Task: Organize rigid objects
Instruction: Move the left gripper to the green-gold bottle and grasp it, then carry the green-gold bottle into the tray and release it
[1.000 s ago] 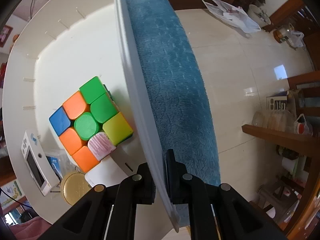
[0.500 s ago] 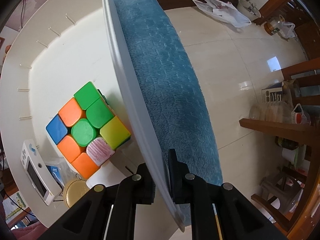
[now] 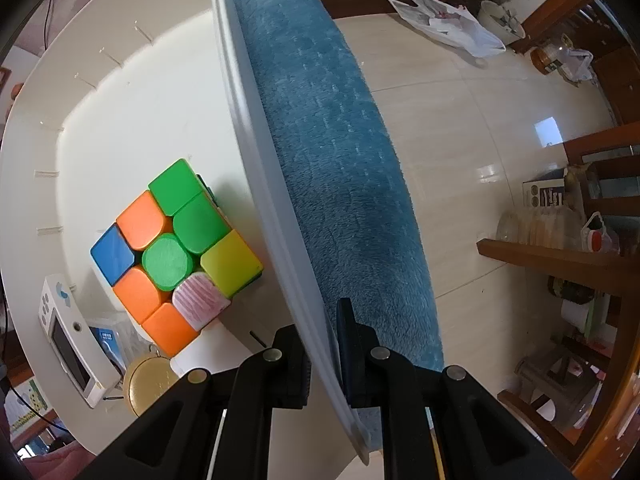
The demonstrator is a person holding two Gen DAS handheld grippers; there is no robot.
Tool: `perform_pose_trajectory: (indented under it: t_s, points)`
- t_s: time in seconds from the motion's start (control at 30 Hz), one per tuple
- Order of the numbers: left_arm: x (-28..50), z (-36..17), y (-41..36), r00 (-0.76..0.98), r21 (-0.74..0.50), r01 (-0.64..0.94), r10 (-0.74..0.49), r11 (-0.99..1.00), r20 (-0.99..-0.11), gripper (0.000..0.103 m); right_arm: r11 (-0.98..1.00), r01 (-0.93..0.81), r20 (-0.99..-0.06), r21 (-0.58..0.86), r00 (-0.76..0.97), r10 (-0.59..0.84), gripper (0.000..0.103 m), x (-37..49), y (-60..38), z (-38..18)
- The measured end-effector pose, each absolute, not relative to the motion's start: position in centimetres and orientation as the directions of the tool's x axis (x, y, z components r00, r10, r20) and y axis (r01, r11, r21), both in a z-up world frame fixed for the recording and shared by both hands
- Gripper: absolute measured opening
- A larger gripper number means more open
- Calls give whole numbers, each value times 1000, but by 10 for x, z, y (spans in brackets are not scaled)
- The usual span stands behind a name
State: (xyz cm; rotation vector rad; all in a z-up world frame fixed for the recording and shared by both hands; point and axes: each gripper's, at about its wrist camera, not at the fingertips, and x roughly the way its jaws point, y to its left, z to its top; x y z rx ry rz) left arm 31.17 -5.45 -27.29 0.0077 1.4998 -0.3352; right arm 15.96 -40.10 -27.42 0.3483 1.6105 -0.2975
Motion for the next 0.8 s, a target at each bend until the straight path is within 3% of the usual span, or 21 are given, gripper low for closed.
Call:
perform_pose_trajectory:
  t_s: [0.43,0.8]
  points:
    - [244,-274,-39,-18,-211,104,-210,972,-977,46,947,316,-996,54,-51,74,12,160,-397,-274]
    - [171,-249,-33,47,-194,37,-195,980,-980,46,982,160,-992,98,-63,109,10,155,-392,-271]
